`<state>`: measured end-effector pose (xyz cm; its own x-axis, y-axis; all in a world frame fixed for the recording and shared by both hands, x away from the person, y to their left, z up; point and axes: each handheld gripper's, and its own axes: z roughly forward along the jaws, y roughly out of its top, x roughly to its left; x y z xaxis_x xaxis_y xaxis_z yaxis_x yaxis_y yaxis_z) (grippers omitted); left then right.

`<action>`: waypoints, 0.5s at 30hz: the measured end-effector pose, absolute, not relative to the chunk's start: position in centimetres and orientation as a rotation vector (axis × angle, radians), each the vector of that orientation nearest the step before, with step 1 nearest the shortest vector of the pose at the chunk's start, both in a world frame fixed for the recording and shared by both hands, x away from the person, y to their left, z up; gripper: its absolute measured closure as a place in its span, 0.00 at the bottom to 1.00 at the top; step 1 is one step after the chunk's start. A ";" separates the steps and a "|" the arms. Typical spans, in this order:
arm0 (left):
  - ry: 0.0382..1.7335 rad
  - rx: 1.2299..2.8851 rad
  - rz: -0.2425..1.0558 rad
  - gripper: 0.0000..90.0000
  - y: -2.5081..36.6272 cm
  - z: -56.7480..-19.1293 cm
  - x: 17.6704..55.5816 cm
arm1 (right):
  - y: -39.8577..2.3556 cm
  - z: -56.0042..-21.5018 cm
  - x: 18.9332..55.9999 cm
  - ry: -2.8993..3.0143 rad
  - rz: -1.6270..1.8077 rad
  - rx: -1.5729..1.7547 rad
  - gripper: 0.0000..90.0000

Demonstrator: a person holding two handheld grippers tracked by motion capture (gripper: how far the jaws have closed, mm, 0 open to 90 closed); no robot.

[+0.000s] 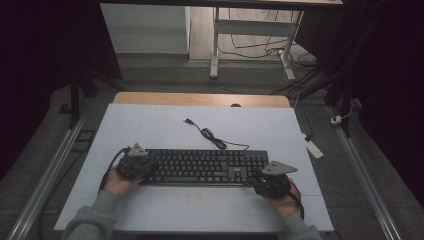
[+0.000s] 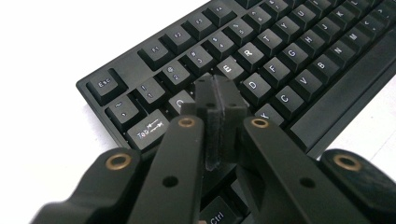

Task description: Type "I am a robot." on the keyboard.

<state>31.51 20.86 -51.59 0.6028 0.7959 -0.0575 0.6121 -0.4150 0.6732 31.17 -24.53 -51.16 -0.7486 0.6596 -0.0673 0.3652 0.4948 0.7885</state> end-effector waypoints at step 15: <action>1.108 2.183 0.355 0.98 20.6 -52.0 31.7 | -24.5 -51.2 31.2 2.385 1.123 0.860 0.58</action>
